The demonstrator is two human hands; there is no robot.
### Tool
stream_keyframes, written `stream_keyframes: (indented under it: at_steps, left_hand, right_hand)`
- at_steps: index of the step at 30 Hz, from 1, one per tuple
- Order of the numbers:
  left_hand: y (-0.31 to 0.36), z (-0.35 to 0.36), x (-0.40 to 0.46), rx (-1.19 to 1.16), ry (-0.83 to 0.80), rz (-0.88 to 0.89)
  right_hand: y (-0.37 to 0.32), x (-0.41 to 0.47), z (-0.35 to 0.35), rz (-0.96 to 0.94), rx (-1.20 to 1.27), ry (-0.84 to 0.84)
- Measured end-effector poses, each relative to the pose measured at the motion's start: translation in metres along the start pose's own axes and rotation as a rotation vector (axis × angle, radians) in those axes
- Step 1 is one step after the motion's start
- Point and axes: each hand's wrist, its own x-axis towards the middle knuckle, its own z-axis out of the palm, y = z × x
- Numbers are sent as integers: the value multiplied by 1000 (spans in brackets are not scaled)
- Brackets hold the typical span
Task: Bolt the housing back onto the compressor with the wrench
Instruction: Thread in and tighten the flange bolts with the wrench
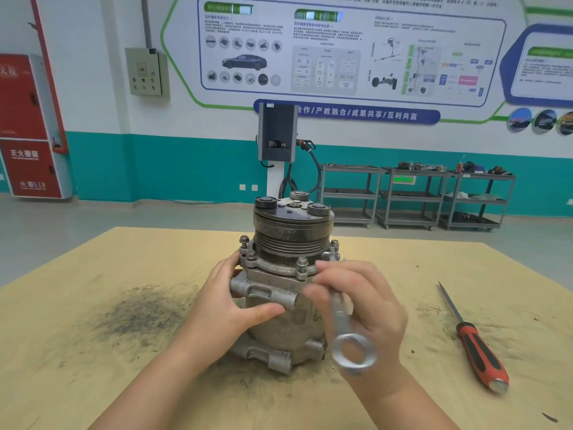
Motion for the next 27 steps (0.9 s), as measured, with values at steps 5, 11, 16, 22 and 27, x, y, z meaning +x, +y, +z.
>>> stream_keyframes:
  at_steps: [5,11,16,22,27]
  left_hand:
    - [0,0,0,-6,6,7]
    - [2,-1,-2,-19,0,-8]
    - [6,-1,-3,-35,-16,-16]
    - [7,-1,-2,-42,-12,-17]
    - [4,-1,-2,-14,-5,11]
  right_hand:
    - [-4,3,0,5,21,-81]
    - [3,25,-14,517,529,343]
    - [17,30,-23,850,765,431]
    - [24,33,-27,916,794,358]
    - [9,11,-10,249,280,162]
